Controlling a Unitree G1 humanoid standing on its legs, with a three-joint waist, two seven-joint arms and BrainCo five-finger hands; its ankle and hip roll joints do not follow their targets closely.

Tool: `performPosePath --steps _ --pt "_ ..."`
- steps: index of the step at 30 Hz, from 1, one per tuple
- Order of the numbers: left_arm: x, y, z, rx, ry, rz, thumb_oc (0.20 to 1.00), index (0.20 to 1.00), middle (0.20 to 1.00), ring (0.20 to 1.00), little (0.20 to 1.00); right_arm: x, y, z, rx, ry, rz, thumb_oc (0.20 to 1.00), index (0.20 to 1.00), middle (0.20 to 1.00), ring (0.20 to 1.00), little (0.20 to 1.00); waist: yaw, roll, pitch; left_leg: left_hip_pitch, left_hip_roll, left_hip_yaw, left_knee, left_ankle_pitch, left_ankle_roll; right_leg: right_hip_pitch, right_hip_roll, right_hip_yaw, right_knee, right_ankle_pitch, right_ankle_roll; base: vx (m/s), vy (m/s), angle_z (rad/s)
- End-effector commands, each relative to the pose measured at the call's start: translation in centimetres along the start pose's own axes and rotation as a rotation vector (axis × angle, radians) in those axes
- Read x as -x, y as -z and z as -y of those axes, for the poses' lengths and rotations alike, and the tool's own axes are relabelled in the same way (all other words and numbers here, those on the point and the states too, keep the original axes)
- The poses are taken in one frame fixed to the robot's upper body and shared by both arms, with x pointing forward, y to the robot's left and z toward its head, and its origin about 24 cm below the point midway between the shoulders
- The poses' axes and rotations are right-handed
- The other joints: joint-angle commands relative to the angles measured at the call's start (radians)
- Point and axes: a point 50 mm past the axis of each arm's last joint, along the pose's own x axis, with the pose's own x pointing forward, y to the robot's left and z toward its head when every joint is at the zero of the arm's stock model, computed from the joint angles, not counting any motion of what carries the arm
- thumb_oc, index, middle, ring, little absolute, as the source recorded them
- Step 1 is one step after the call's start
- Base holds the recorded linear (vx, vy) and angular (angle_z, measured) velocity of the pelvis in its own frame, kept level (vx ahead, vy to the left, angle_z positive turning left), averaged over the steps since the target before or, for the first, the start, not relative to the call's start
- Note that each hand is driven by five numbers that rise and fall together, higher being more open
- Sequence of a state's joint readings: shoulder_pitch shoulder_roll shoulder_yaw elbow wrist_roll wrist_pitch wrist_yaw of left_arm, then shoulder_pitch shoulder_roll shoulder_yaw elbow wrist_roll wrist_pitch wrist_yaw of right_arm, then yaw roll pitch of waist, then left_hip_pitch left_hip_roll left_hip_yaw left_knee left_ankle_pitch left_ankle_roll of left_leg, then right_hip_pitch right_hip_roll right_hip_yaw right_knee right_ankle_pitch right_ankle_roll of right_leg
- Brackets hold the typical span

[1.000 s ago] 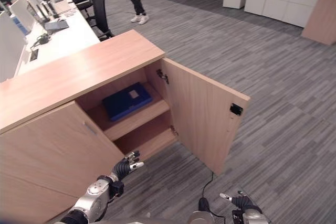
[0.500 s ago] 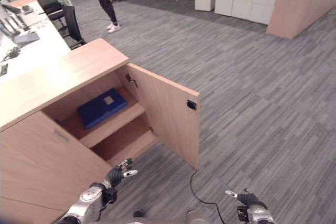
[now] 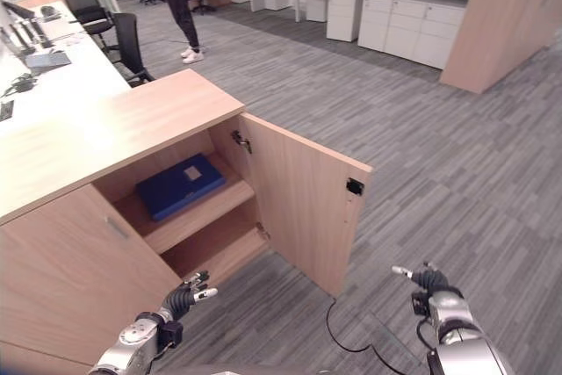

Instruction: Put the empty folder in the office cabinet

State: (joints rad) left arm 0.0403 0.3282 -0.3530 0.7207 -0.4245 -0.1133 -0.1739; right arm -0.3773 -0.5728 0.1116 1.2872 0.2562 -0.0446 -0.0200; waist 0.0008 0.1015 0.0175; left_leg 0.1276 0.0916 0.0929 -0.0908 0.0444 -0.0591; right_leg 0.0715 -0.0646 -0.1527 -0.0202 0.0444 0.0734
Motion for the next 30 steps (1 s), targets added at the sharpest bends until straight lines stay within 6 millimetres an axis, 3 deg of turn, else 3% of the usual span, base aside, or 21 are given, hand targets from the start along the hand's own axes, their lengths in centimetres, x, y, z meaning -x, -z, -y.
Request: performPosePath --steps 1,10,20,25,30 --pt "-0.3 -2.8 -0.2 -0.049 0.033 0.111 1.000 1.000 1.000 1.000 1.000 -0.4 -3.1 -0.6 -0.006 -0.011 0.079 1.000 1.000 1.000 1.000 1.000 0.023 -0.092 -0.003 0.018 0.040 -0.014 0.004 -0.036 -0.056 0.067 -0.092 0.037 -0.067 -0.054 0.110 0.02 0.024 0.05" --pt "0.0 -2.9 0.0 -0.055 0.061 0.113 1.000 1.000 1.000 1.000 1.000 -0.4 -8.3 -2.6 0.055 -0.063 0.191 1.000 1.000 1.000 1.000 1.000 0.057 -0.104 -0.001 0.008 0.035 -0.028 0.004 -0.039 -0.050 0.066 -0.097 0.026 -0.067 -0.050 0.113 0.01 0.017 0.06" --pt "0.1 -3.0 0.4 -0.083 0.103 0.101 1.000 1.000 1.000 1.000 1.000 0.2 -14.1 -2.4 0.060 -0.047 0.304 1.000 1.000 1.000 1.000 1.000 0.094 -0.110 0.006 -0.026 0.020 -0.071 0.004 -0.034 -0.045 0.058 -0.108 0.004 -0.067 -0.044 0.116 0.00 0.011 0.10" --pt "0.1 -3.0 0.3 -0.077 0.095 0.097 1.000 1.000 1.000 1.000 1.000 0.4 -14.9 -3.6 0.060 -0.072 0.326 1.000 1.000 1.000 1.000 1.000 0.099 -0.110 0.009 -0.030 0.017 -0.080 0.004 -0.033 -0.043 0.058 -0.110 0.000 -0.067 -0.043 0.116 -0.01 0.004 0.09" --pt "-0.1 -3.0 0.6 -0.086 0.100 0.096 1.000 1.000 1.000 1.000 1.000 0.7 -15.2 -6.1 0.076 -0.132 0.340 1.000 1.000 1.000 1.000 1.000 0.107 -0.110 0.008 -0.033 0.015 -0.091 0.004 -0.035 -0.042 0.058 -0.111 -0.006 -0.067 -0.045 0.115 0.00 0.000 0.00"
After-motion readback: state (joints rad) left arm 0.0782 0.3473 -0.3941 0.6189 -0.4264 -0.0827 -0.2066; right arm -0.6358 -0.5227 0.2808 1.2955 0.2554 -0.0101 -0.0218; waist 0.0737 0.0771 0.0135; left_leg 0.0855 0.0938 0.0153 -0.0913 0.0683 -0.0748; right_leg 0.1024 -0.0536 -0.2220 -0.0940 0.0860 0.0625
